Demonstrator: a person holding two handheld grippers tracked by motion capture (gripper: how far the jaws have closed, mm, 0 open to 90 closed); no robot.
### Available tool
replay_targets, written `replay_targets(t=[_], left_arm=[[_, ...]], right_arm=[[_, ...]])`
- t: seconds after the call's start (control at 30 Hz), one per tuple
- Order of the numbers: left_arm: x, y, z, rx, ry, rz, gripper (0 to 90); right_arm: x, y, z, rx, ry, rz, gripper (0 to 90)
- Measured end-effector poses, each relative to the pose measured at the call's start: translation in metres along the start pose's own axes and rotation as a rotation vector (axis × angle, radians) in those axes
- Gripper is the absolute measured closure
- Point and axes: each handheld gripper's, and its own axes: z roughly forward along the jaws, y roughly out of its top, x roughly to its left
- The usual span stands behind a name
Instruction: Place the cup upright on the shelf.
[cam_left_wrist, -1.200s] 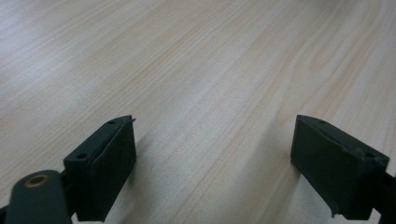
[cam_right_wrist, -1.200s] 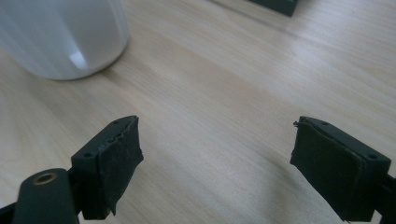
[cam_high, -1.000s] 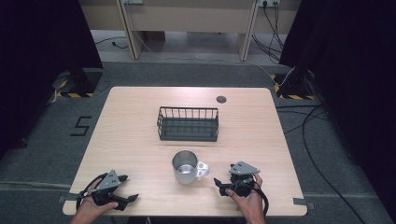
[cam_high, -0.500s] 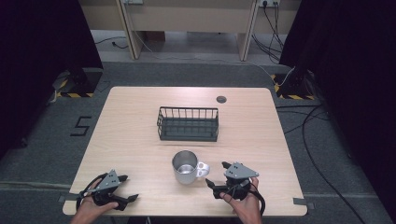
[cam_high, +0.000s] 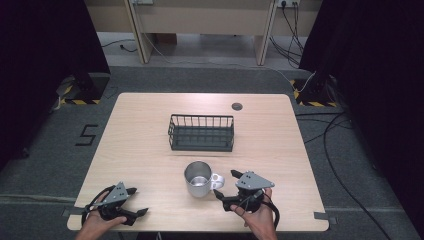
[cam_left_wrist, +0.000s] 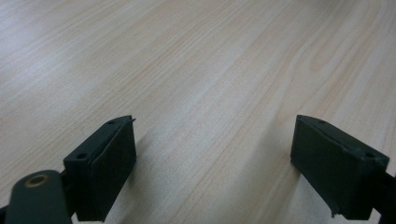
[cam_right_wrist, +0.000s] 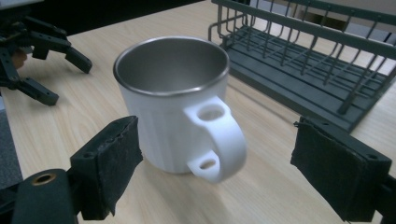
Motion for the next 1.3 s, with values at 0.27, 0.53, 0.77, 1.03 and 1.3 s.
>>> replay_targets(t=[0.27, 0.53, 0.77, 1.03, 1.3], left_arm=[[0.0, 0.0, 0.0, 0.0, 0.0, 0.0, 13.5], [0.0, 0.0, 0.0, 0.0, 0.0, 0.0, 13.6], [0.0, 0.0, 0.0, 0.0, 0.0, 0.0, 13.6], [0.0, 0.0, 0.0, 0.0, 0.0, 0.0, 13.6], [0.0, 0.0, 0.0, 0.0, -0.001, 0.0, 13.6]], right_arm=[[0.008, 0.013, 0.017, -0.003, 0.035, -0.036, 15.2], [0.01, 0.019, 0.024, -0.016, 0.049, -0.049, 15.1], [0.012, 0.022, 0.036, -0.02, 0.066, -0.062, 15.1], [0.012, 0.024, 0.051, -0.017, 0.099, -0.047, 12.4], [0.012, 0.027, 0.064, -0.006, 0.108, -0.035, 6.3]])
